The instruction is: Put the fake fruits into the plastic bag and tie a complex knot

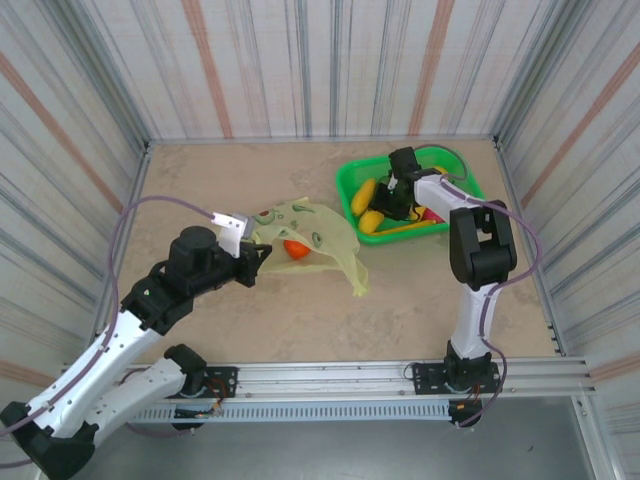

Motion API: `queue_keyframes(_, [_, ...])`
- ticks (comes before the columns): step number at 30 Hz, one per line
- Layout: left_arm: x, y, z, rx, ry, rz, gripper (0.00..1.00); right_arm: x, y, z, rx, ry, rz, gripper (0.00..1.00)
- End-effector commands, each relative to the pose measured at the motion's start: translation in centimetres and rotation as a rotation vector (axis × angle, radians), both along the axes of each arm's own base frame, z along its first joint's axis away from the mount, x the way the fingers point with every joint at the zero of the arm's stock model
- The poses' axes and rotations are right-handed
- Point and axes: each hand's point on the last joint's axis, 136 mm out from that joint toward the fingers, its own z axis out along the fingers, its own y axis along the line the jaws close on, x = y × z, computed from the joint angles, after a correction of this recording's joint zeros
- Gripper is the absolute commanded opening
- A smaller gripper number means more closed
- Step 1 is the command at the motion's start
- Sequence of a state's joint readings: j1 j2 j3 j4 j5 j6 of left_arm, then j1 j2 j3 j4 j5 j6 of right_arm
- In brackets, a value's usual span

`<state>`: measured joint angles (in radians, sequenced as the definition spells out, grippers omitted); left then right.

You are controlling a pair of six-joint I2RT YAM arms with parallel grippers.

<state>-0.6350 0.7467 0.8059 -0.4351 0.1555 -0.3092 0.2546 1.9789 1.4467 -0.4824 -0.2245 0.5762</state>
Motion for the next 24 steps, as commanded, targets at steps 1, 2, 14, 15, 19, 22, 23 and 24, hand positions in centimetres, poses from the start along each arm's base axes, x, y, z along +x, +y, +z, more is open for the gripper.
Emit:
queue_keyframes(1, [-0.1, 0.3, 1.4, -0.003, -0.038, -0.001, 0.0, -0.1, -1.4, 5.2, -0.042, -0.129, 0.0, 0.48])
queue_keyframes(2, [-0.1, 0.3, 1.3, -0.006, -0.036, -0.001, 0.0, -0.2, -1.6, 6.3, -0.046, -0.154, 0.001, 0.48])
queue_keyframes(14, [-0.2, 0.2, 1.5, -0.016, -0.034, -0.001, 0.0, -5.2, 3.3, 21.4, 0.018, -0.577, 0.165, 0.5])
queue_keyframes(15, [-0.2, 0.3, 1.4, -0.015, -0.032, -0.001, 0.0, -6.2, 4.6, 22.4, 0.028, -0.607, 0.2, 0.51])
queue_keyframes(19, [-0.2, 0.4, 1.6, -0.016, -0.04, 0.006, 0.0, -10.4, 9.1, 24.6, 0.078, -0.717, 0.35, 0.51])
queue_keyframes(22, [-0.2, 0.5, 1.7, -0.014, -0.045, 0.006, 0.0, -12.9, 11.4, 24.6, 0.084, -0.776, 0.438, 0.51])
queue_keyframes(23, [-0.3, 0.5, 1.8, -0.014, -0.047, 0.007, 0.0, -13.6, 12.0, 24.7, 0.097, -0.791, 0.457, 0.51])
queue_keyframes(24, [-0.3, 0.5, 1.8, -0.012, -0.046, 0.004, 0.0, -14.3, 12.7, 24.4, 0.107, -0.806, 0.48, 0.51])
